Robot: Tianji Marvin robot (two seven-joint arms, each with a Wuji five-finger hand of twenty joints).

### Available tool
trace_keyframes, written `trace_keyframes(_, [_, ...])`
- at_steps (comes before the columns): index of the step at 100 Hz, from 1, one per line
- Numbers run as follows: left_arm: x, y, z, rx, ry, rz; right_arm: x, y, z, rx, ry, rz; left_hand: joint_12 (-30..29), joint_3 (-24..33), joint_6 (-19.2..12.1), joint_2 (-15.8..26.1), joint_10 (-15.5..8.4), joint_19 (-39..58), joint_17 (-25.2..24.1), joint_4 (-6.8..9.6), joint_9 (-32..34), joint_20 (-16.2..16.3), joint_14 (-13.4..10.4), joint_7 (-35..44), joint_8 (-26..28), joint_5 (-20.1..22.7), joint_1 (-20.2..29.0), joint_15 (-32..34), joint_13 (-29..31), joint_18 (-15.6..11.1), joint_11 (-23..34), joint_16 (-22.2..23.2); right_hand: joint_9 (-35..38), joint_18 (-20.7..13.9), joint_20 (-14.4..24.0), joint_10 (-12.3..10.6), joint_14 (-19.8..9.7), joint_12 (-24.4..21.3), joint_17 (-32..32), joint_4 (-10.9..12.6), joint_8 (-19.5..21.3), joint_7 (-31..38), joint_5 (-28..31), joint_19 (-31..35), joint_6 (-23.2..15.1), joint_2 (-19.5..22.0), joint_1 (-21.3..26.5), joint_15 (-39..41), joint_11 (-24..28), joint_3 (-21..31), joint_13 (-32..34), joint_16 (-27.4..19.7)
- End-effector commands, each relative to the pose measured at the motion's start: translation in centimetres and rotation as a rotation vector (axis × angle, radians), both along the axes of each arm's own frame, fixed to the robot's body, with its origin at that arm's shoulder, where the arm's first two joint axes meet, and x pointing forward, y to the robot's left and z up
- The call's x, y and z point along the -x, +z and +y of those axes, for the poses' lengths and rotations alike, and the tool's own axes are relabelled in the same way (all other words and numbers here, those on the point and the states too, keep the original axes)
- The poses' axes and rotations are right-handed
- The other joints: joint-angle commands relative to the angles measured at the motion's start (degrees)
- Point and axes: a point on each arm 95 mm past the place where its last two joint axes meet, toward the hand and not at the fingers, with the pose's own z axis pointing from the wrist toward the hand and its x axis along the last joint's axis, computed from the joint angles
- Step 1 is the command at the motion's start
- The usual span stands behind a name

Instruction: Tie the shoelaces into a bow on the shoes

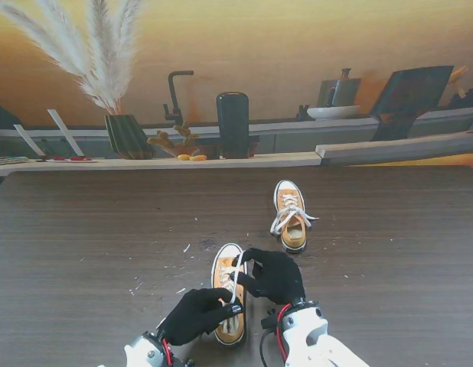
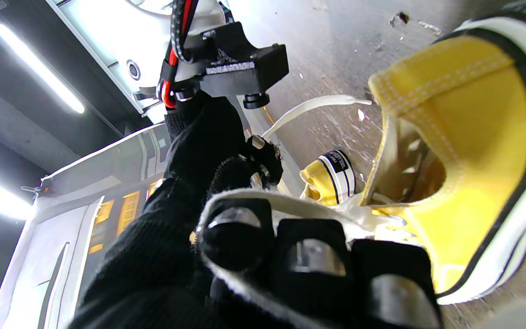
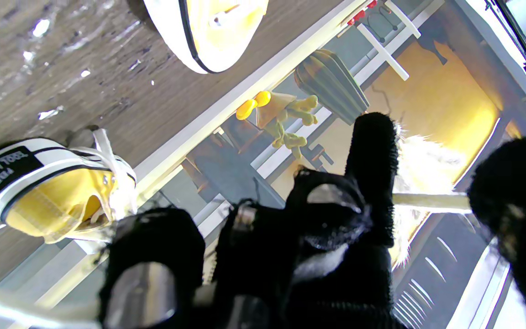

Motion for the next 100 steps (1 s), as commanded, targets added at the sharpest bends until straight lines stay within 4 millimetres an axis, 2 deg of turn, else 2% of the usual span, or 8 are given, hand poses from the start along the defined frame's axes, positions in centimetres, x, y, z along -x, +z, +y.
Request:
trace_keyframes(1, [0.2, 0.2, -0.2, -0.008, -0.017, 0.003, -0.1, 0.1, 0.1, 0.003, 0.016, 0.014, 0.8, 0.4, -3.6, -1.6, 1.7, 14.3, 0.8, 0.87, 2.3, -0.9, -0.3, 0.6, -1.0, 0.8, -2.0, 0.7, 1.9, -3.1, 0.3, -1.5, 6.4, -1.7, 0.9, 6.2, -15.2, 1.1, 2.0, -2.0, -1.2, -2.2, 0.5, 16.3, 4.7, 2.5, -4.5, 3.5, 4.2, -4.4, -0.2, 1.9])
trace_keyframes(20, [0.2, 0.2, -0.1, -0.016, 0.001, 0.002, 0.1, -0.1, 0.1, -0.008, 0.048, 0.037, 0.9, 0.3, -3.6, -1.7, 1.7, 14.2, 0.8, 1.35, 2.2, -1.4, -0.3, 0.0, -1.2, 0.4, -2.5, 0.4, 2.0, -3.0, 0.2, -1.5, 6.4, -0.5, 0.5, 7.7, -14.0, 0.8, 1.9, -1.2, -1.7, -3.3, -1.0, 15.8, 3.8, 14.0, -8.2, 3.4, 2.7, -13.5, -0.3, 2.5])
trace_keyframes(27, [0.2, 0.2, -0.1, -0.017, 0.004, 0.002, 0.3, -0.1, 0.1, -0.006, 0.068, 0.049, 0.9, 0.3, -3.5, -1.9, 1.6, 14.2, 0.7, 1.51, 2.1, -1.5, -0.3, -0.3, -1.4, 0.3, -2.5, 0.4, 2.0, -3.0, 0.2, -1.5, 6.2, 0.1, 0.3, 8.2, -13.1, 1.0, 1.8, -0.8, -1.4, -3.6, -2.5, 15.4, 2.6, 20.8, -8.0, 2.9, 1.6, -22.4, -0.3, 2.9])
trace_keyframes(32, [0.1, 0.2, -0.1, -0.018, 0.004, 0.002, 0.3, -0.1, 0.1, -0.004, 0.08, 0.057, 0.9, 0.2, -3.4, -1.8, 1.6, 14.2, 0.7, 1.59, 2.0, -1.6, -0.2, -0.7, -1.7, 0.0, -2.7, 0.3, 2.0, -2.9, 0.1, -1.5, 5.8, 0.9, 0.2, 8.6, -12.6, 1.4, 1.7, -1.2, -1.0, -3.6, -3.4, 15.0, 1.3, 26.3, -7.2, 2.7, 1.2, -33.6, -0.4, 3.2])
trace_keyframes(37, [0.1, 0.2, -0.1, -0.019, 0.007, 0.001, 0.4, -0.1, 0.1, 0.0, 0.089, 0.067, 1.0, 0.0, -3.2, -1.8, 1.6, 14.1, 0.7, 1.84, 1.8, -1.8, -0.2, -1.6, -2.3, -0.2, -3.3, 0.2, 2.0, -2.9, 0.0, -1.5, 5.4, 1.1, 0.1, 8.9, -11.9, 1.5, 1.7, -1.2, -0.8, -3.7, -4.1, 14.8, 0.5, 27.3, -9.7, 2.5, 1.0, -37.1, -0.4, 3.2])
trace_keyframes(61, [0.2, 0.3, 0.5, -0.044, 0.076, -0.022, 0.5, -0.5, -0.1, -0.008, 0.11, 0.103, 1.8, -1.1, -1.3, -0.1, 1.2, 13.2, 0.6, 3.56, 0.3, -3.5, -0.6, -10.4, -4.4, -3.7, -11.3, -1.3, 2.0, -3.3, -0.3, -1.6, 4.1, 2.9, -0.2, 10.1, -9.7, 1.9, 1.5, -0.5, -0.5, -3.8, -6.1, 13.9, -0.1, 31.8, -13.2, 1.8, 0.6, -39.0, -0.5, 3.3])
trace_keyframes(75, [0.3, 0.4, 1.3, -0.072, 0.161, -0.058, 0.6, -0.7, -0.3, -0.026, 0.102, 0.106, 2.3, -1.7, -2.5, -3.5, -0.1, 13.3, 0.7, 4.26, -0.4, -4.2, -2.4, -17.4, -8.0, -7.2, -15.7, -1.7, 2.0, -5.2, 0.1, -1.2, 3.8, 3.7, -0.3, 10.6, -8.9, 2.0, 1.4, -0.6, -0.3, -3.7, -6.6, 13.6, -0.2, 33.0, -13.6, 1.6, 0.5, -39.4, -0.5, 3.3])
trace_keyframes(100, [0.9, 0.3, 1.9, -0.025, 0.259, -0.074, 0.7, -0.9, -0.7, -0.046, 0.088, 0.105, 2.4, -4.2, 1.2, -3.6, -0.8, 13.5, 0.8, 2.77, -0.8, -4.2, -3.0, -18.9, -9.4, -8.6, -18.9, -1.8, 2.0, -6.1, -0.1, -1.1, 3.6, 4.4, -0.2, 10.9, -8.4, 2.0, 1.3, -0.8, -0.1, -3.7, -7.0, 13.3, -0.4, 33.8, -13.9, 1.6, 0.4, -40.2, -0.5, 3.3])
